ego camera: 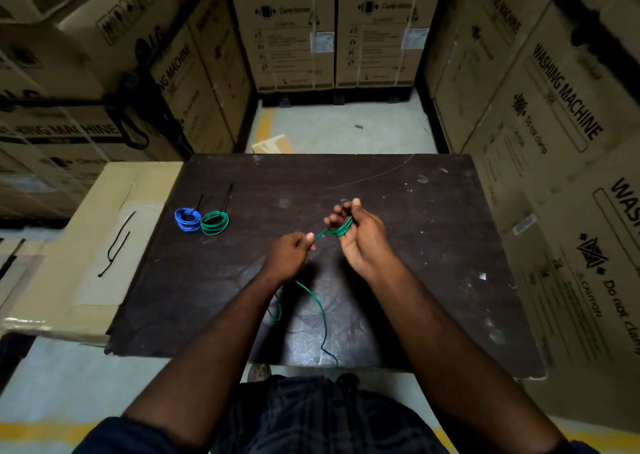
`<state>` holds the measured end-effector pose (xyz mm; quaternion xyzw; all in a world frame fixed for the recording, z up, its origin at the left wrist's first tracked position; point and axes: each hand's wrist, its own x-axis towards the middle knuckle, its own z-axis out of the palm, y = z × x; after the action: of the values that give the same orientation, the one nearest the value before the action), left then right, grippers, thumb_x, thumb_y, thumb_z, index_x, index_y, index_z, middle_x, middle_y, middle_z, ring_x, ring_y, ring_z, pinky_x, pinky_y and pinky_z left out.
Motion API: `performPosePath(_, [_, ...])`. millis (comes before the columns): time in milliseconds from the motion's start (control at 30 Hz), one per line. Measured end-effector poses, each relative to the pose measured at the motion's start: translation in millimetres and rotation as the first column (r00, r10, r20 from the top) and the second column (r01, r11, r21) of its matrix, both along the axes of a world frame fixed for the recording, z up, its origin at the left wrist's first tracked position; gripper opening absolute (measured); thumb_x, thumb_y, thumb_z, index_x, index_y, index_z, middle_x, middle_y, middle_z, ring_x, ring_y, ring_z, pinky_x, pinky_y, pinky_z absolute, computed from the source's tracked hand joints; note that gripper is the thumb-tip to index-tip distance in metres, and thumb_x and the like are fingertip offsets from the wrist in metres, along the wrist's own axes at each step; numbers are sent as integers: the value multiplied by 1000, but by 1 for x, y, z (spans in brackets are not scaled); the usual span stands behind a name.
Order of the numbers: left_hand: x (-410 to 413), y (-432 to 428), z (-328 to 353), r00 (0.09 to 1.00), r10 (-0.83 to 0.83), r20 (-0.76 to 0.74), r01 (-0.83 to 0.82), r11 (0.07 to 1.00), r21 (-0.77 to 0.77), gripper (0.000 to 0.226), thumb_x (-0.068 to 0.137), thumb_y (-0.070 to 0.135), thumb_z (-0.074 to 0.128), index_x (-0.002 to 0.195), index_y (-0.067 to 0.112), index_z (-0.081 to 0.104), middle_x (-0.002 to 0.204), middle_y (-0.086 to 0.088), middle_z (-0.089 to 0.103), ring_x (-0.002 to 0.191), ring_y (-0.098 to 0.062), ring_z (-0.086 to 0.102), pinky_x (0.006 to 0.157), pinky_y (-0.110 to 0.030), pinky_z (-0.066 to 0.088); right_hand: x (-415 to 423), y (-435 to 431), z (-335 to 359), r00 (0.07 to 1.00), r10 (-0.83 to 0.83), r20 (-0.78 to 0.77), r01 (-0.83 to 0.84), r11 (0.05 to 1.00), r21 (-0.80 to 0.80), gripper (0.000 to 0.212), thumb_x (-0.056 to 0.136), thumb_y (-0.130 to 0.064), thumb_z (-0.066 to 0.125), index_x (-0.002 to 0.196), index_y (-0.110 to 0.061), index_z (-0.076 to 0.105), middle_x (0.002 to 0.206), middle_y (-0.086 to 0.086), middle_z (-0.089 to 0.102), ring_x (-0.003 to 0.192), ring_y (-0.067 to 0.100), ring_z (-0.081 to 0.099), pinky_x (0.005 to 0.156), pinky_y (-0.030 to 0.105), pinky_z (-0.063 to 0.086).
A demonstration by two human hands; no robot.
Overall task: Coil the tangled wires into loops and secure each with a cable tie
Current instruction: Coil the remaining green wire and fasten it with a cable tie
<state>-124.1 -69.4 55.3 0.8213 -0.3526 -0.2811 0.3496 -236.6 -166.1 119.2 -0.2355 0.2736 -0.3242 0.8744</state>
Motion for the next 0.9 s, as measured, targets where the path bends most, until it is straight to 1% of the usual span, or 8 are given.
performPosePath(100, [-11, -4, 7, 997, -34, 65, 34, 999, -2, 34, 100, 28, 46, 80, 14, 69, 86, -14, 70, 85, -28, 63, 71, -30, 41, 9, -8, -3, 998, -68, 7, 68, 997, -33, 31, 104, -14, 27, 89, -4, 52, 74, 7, 71, 67, 18, 71, 69, 31, 58])
performPosePath(267, [-24, 1, 13, 986, -84, 145, 76, 995, 62, 37, 99, 38, 43, 77, 19, 65, 86, -8, 71, 83, -22, 63, 74, -32, 46, 18, -30, -10, 921, -274, -277, 206, 946, -252, 34, 104, -10, 27, 121, 7, 50, 111, 15, 61, 88, 23, 66, 77, 23, 47])
performPosePath(400, [-18, 15, 13, 993, -51, 111, 44, 997, 66, 42, 95, 47, 40, 69, 20, 61, 73, -7, 66, 78, -26, 64, 71, -32, 45, 12, -53, -24, 815, -432, -387, 249, 863, -439, 32, 102, -6, 30, 118, 10, 52, 117, 24, 61, 93, 28, 66, 73, 13, 50])
performPosePath(500, [-18, 24, 21, 989, -66, 133, 57, 996, 73, 41, 96, 44, 44, 71, 18, 63, 64, -1, 58, 72, -25, 61, 64, -31, 40, 8, -56, -43, 753, -415, -511, 71, 823, -564, 29, 101, -7, 34, 111, 5, 58, 112, 22, 65, 101, 32, 65, 88, 30, 52])
performPosePath(567, [-19, 23, 25, 983, -53, 178, 42, 997, 65, 37, 95, 41, 51, 71, 16, 64, 55, 1, 52, 67, -27, 60, 60, -32, 40, 2, -49, -59, 654, -481, -585, -157, 670, -726, 26, 98, -10, 38, 102, -6, 63, 102, 14, 69, 95, 28, 66, 90, 39, 50])
performPosePath(667, [-14, 18, 36, 974, 30, 226, -29, 1000, -8, 34, 91, 43, 57, 72, 17, 68, 60, -8, 61, 66, -29, 61, 56, -32, 41, -7, -30, -80, 614, -489, -620, -495, 373, -785, 25, 92, -13, 41, 92, -7, 65, 92, 12, 66, 88, 27, 60, 81, 33, 44])
performPosePath(800, [0, 14, 50, 960, 48, 277, -39, 999, -35, 31, 90, 42, 60, 75, 16, 71, 71, -8, 69, 69, -25, 63, 59, -32, 42, -16, -11, -79, 668, -334, -665, -651, 169, -740, 31, 95, -20, 37, 82, -3, 60, 82, 16, 62, 79, 31, 58, 75, 38, 41])
performPosePath(900, [12, 16, 50, 967, 64, 247, -67, 998, 1, 31, 86, 43, 64, 75, 15, 70, 68, -4, 68, 65, -19, 61, 57, -28, 41, -19, -3, -72, 691, -230, -685, -686, 92, -722, 37, 99, -26, 34, 79, -6, 58, 79, 13, 61, 77, 28, 57, 73, 34, 37])
